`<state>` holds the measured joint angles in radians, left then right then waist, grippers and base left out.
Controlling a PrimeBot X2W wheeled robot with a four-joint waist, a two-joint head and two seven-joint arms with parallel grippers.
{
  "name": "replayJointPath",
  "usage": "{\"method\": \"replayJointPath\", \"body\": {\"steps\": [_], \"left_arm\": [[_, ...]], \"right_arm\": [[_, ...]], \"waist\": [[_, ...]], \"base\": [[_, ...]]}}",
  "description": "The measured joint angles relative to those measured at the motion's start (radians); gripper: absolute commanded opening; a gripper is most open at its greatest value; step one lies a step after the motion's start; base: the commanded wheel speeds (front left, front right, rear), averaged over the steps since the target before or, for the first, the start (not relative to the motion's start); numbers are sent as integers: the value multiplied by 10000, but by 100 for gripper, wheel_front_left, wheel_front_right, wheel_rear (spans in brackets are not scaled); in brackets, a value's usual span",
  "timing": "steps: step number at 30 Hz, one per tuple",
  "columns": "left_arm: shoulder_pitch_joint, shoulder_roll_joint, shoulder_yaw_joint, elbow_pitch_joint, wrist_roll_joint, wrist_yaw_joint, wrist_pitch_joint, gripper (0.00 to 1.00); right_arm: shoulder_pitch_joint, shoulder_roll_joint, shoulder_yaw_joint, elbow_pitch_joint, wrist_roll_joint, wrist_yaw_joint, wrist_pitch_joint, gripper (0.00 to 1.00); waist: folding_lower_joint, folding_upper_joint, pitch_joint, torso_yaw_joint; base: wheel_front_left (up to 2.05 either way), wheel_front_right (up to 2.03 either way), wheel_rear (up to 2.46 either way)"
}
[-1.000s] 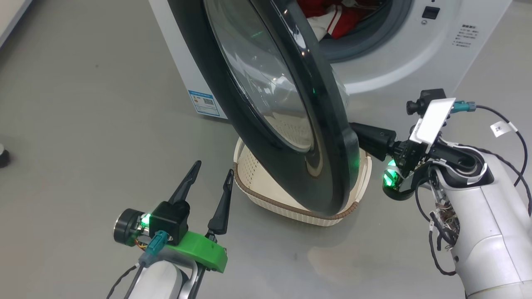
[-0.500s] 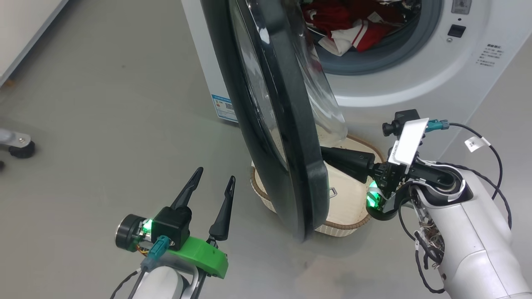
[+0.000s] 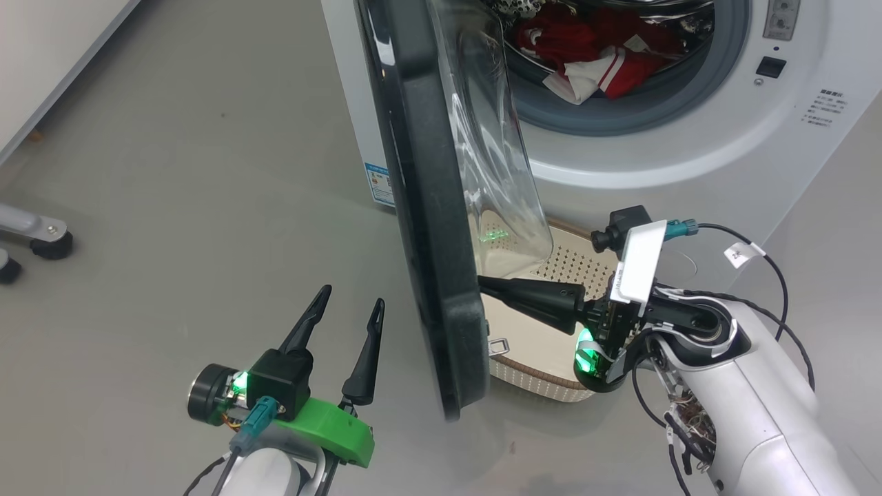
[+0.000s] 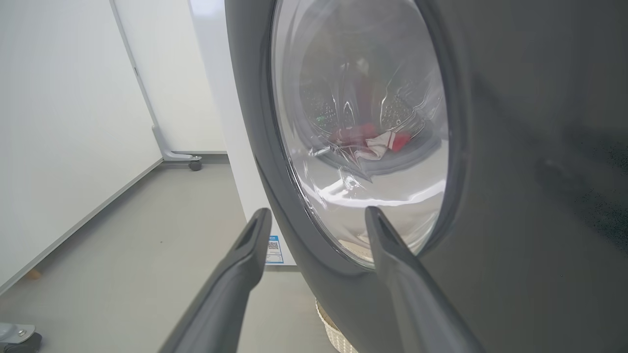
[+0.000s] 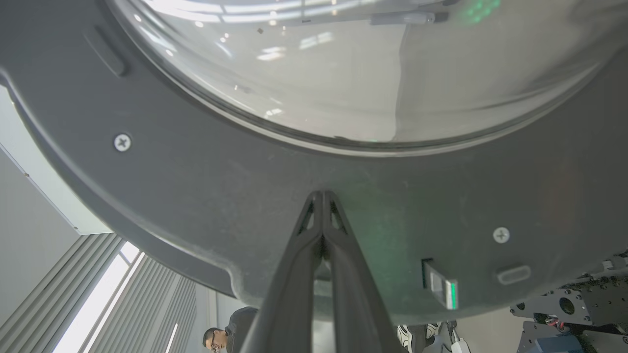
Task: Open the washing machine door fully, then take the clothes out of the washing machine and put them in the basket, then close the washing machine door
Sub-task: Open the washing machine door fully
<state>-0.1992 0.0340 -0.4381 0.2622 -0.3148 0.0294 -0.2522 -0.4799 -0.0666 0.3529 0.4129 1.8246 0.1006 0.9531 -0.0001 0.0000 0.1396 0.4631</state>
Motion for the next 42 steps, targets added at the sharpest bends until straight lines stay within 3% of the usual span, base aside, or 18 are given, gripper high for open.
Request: {"method": "replayJointPath", "body": {"steps": [12, 28, 31, 32, 33, 42], "left_arm": [[62, 0, 134, 8, 46, 6, 0, 100], [186, 2, 458, 54, 209, 21, 0, 100], [254, 4, 663, 58, 261, 96, 0, 100], [285, 8, 713, 65, 261, 98, 0, 100], [305, 8, 746, 67, 263, 98, 0, 100], [384, 8, 922, 107, 349, 104, 0, 100]], "right_arm": [[360, 35, 343, -234, 451, 40, -729, 0], [1645, 25, -1586, -1137, 702, 205, -2709, 0], [1928, -50, -1864, -1271, 483, 207, -3116, 46], [2031, -50, -1988, -1371, 454, 207, -3262, 69], [2127, -59, -2127, -1488, 401, 207, -3405, 100], [2875, -276, -2857, -2213, -656, 207, -4692, 100]], "waist": [[0, 0, -93, -36], [0, 0, -210, -372], [0, 0, -244, -469], [0, 0, -256, -509], [0, 0, -268, -549], [0, 0, -390, -793]], "base": [[0, 0, 0], [0, 0, 0], [0, 0, 0], [0, 0, 0], [0, 0, 0], [0, 0, 0]]}}
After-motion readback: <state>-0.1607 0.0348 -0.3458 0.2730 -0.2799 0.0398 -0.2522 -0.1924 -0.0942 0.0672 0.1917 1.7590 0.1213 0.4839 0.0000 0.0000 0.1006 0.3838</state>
